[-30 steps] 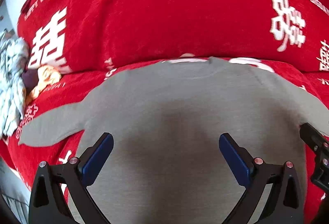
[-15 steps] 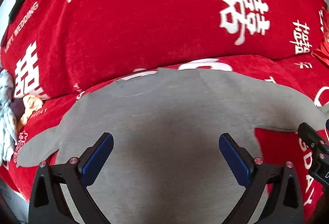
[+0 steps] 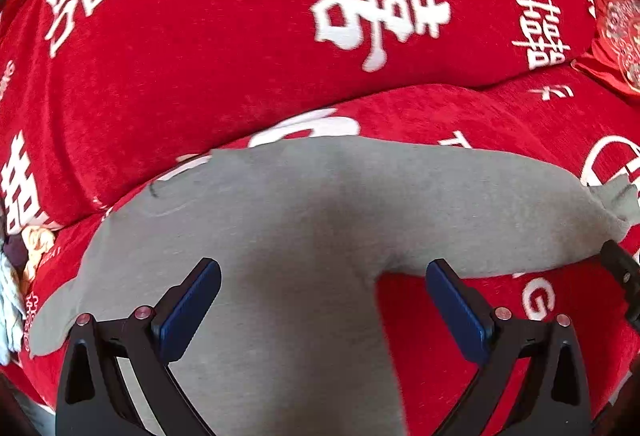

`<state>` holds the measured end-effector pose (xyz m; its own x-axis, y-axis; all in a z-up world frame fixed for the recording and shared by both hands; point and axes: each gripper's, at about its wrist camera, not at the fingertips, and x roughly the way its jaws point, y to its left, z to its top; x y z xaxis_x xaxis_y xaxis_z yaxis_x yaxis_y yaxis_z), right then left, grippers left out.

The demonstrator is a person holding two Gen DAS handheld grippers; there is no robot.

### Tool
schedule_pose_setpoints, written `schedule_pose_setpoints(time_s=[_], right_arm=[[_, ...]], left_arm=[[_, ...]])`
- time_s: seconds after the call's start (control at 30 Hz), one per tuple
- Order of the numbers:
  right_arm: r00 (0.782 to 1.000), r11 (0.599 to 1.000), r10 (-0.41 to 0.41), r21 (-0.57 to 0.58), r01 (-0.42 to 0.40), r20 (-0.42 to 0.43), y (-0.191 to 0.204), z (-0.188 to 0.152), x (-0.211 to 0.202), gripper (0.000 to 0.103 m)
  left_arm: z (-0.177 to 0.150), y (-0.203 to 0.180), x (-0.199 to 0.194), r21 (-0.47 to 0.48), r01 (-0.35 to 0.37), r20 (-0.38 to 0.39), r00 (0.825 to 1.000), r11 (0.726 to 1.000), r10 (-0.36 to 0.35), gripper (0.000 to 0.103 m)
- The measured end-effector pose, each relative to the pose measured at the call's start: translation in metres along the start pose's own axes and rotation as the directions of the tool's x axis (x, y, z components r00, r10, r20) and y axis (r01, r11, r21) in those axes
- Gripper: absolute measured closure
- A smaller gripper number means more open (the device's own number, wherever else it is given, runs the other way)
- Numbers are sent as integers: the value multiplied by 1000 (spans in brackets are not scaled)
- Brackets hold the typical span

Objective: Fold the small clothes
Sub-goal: 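Move the right tool to the sweater sleeve cuff and grasp it, then lift the held sleeve with the right tool and fold it across the body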

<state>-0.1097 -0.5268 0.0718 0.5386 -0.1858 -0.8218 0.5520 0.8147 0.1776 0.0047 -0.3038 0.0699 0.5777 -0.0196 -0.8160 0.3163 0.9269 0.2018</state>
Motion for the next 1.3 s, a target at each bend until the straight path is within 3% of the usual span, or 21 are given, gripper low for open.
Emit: schedule_pose_setpoints(time_s=[0.3,0.5,0.57,0.6,0.7,0.73,0.83,0.93,1.3], right_arm=[[990,976,123,190,-108,-69,-59,21,47,1],[979,958,191,233,-169,-76,-67,30,76,12],[970,942,234,262,-209,-64,-74,38,80,20],[970,941,235,267,-210,-67,-76,40,81,30],[971,946,223,258,-195,-84,-83,46,85,73],[968,940,240,265,-214,-69,-87,46,82,96],[968,931,250,274,-241,4,-96,44,65,97],[979,949,199,241,-205,47,-91,43,51,97],[989,978,113,166,-127,93,-71,50,26,98]], left_arm=[[14,-26,20,8,2,-35,999,1000,-1,0],[26,-33,41,-7,-1,-62,998,1000,1,0],[30,-36,48,-16,2,-74,997,1000,-3,0],[32,-37,51,-19,2,-78,997,1000,-4,0],[34,-45,57,-14,7,-89,996,1000,-8,0],[34,-47,58,-9,10,-88,996,1000,-11,0],[34,-56,59,11,19,-80,997,1000,-18,0],[32,-63,65,22,24,-94,995,999,-22,0],[36,-43,62,-29,77,-102,992,997,-80,0]])
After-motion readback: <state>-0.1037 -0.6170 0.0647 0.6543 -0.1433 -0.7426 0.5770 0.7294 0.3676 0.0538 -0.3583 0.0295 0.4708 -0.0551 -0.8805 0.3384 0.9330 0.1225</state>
